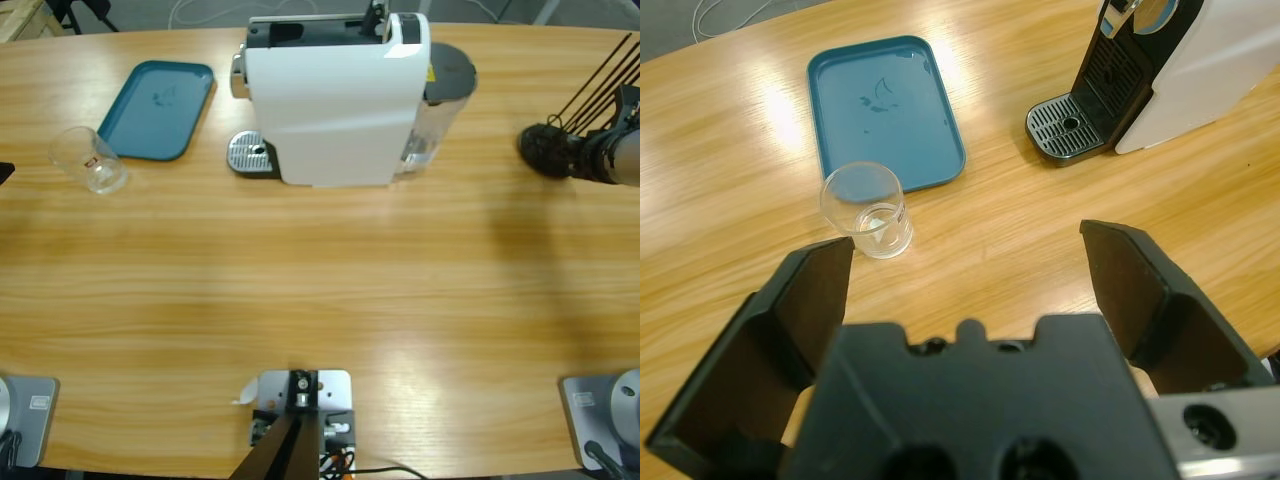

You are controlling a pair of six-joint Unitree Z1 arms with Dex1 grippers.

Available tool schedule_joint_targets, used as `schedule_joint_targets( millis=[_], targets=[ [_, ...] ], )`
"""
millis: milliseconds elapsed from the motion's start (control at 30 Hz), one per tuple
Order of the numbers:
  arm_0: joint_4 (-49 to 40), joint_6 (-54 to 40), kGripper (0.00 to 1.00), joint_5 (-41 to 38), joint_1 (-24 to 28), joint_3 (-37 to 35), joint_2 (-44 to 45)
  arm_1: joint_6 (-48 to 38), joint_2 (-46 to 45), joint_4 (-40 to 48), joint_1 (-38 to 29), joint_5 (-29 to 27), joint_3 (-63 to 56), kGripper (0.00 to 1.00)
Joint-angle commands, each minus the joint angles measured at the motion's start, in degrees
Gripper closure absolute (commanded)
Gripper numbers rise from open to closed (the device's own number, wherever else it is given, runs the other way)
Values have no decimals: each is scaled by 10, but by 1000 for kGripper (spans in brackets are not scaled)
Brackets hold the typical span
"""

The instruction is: Pour coffee

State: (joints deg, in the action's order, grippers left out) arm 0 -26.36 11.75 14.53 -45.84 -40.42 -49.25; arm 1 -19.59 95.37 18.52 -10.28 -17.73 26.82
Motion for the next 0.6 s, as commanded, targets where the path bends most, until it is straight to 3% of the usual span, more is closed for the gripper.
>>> schedule_joint_targets(
  millis=[33,433,600],
  targets=[
    [9,4,23,-8,-3,25,5,23,9,21,7,-3,2,1000],
    [9,4,23,-8,-3,25,5,38,14,34,6,-10,-5,1000],
    [10,4,23,-9,-3,25,4,44,-29,15,6,-23,-4,1000]
  ],
)
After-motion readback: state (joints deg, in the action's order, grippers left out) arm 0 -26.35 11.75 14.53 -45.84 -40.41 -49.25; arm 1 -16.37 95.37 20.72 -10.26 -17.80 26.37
